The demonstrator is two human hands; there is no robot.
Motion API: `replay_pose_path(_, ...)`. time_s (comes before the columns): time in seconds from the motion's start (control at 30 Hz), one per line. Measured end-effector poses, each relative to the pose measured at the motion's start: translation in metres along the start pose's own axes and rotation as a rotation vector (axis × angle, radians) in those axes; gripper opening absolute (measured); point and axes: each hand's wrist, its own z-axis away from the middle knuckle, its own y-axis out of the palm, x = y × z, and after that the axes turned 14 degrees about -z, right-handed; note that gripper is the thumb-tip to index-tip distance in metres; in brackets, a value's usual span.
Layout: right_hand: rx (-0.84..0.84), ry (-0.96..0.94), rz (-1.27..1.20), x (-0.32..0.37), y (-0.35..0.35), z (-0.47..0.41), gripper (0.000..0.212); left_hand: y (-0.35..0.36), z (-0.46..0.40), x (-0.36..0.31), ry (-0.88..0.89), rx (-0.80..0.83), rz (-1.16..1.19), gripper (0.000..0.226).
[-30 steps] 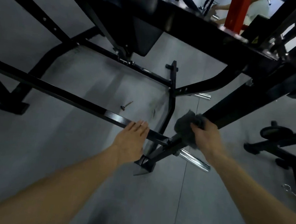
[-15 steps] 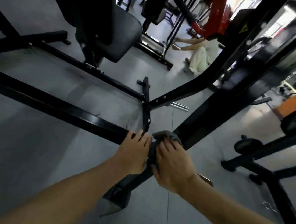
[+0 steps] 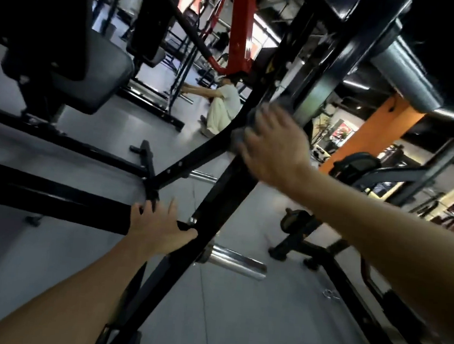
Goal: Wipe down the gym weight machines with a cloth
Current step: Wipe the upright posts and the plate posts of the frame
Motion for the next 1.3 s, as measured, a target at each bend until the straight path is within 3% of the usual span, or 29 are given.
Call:
replay_pose_path(0.07, -0.012, 0.122, 0.049, -0.03, -0.015, -0.014, 0.064, -0.004, -0.002, 0.002, 0.02, 0.037, 0.045, 0.104)
replay_pose_path(0.13, 0.011, 0.156, 0.054, -0.013, -0.008, -0.011, 0.062, -0.003, -0.001, 0.005, 0.043, 0.04, 0.069, 0.112)
replay_pose_path(0.27, 0.193, -0.043, -0.181, 0.098, 0.041, 0.035, 0.056, -0.003, -0.001, 0.01, 0.07, 0.033, 0.073, 0.118)
replay_pose_path(0.37, 0.272, -0.154, -0.23, 0.123, 0.061, 0.048, 0.053, -0.004, -0.002, 0.011, 0.074, 0.014, 0.098, 0.108)
replay_pose_path(0.57, 0.003, -0.002, -0.143, 0.013, 0.006, 0.011, 0.068, -0.007, -0.001, 0.011, -0.007, 0.01, 0.243, 0.104)
replay_pose_path(0.7, -0.137, 0.188, -0.08, -0.072, -0.037, -0.017, 0.061, -0.008, -0.003, 0.011, -0.06, 0.015, 0.334, 0.1)
replay_pose_path(0.8, -0.189, 0.207, -0.125, -0.087, -0.041, -0.02, 0.059, -0.022, -0.003, 0.004, -0.085, 0.021, 0.408, 0.105)
replay_pose_path(0.9, -0.192, 0.115, -0.216, -0.072, -0.026, -0.007, 0.054, -0.056, 0.003, -0.025, 0.112, -0.227, 0.536, 0.104)
replay_pose_path(1.0, -0.087, -0.035, -0.202, -0.066, -0.016, 0.003, 0.053, -0.099, 0.003, -0.063, 0.368, -0.572, 0.463, 0.117)
replay_pose_path(1.07, -0.068, -0.049, -0.164, -0.086, -0.031, -0.003, 0.057, -0.123, -0.004, -0.075, 0.4, -0.717, 0.358, 0.124)
replay_pose_path(1.2, -0.185, 0.083, -0.057, -0.124, -0.05, -0.015, 0.066, -0.146, -0.018, -0.076, 0.414, -0.809, 0.137, 0.119)
replay_pose_path(1.3, -0.221, 0.115, -0.179, -0.093, -0.03, -0.004, 0.061, -0.148, -0.021, -0.074, 0.447, -0.761, 0.177, 0.113)
